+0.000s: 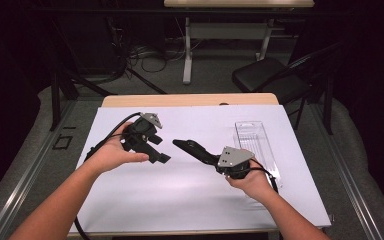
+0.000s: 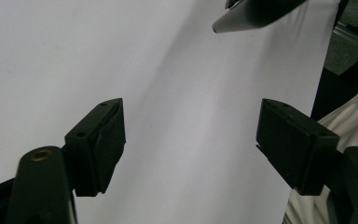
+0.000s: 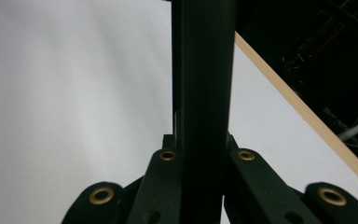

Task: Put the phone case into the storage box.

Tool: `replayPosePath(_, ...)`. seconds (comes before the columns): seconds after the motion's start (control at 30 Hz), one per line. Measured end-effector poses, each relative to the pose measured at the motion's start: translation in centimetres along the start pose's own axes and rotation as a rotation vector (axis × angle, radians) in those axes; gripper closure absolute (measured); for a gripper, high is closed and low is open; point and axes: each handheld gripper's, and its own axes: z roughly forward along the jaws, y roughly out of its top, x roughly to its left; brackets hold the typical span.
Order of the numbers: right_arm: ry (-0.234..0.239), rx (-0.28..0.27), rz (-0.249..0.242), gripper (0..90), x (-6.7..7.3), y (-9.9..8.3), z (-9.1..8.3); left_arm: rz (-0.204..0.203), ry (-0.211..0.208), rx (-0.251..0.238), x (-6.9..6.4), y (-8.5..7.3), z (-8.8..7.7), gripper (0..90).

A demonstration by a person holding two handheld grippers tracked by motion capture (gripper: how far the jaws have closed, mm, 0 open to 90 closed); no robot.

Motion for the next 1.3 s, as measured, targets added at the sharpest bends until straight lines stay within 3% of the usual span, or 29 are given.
replayPosePath(0.2, 0.045, -0.045, 0.078, 87.7, -0.3, -0.1, 0.1, 0.007, -0.001, -0.036, 0.0, -0.2, 0.2, 30.5)
replayPosePath(0.37, 0.06, -0.038, 0.079, 87.8, -0.2, -0.2, 0.3, 0.01, -0.022, -0.07, 0.0, -0.2, -0.1, 33.4)
replayPosePath(0.47, 0.075, -0.047, 0.088, 87.7, 0.0, -0.2, 0.5, 0.033, -0.015, -0.078, -0.1, -0.3, -0.1, 33.1)
replayPosePath(0.73, 0.092, -0.051, 0.094, 87.7, 0.3, -0.2, 0.7, 0.069, -0.032, -0.153, -0.6, -0.9, 0.1, 34.3)
replayPosePath(0.97, 0.103, -0.061, 0.101, 87.7, 0.6, -0.3, 0.8, 0.066, -0.064, -0.193, -0.9, -1.5, 0.6, 43.1)
replayPosePath(1.13, 0.105, -0.06, 0.098, 87.7, 0.8, -0.5, 0.8, 0.074, -0.034, -0.236, -1.0, -1.8, 0.6, 46.4)
replayPosePath(1.3, 0.11, -0.064, 0.1, 87.7, 0.9, -0.5, 0.8, 0.079, -0.059, -0.266, -1.2, -1.8, 0.8, 48.4)
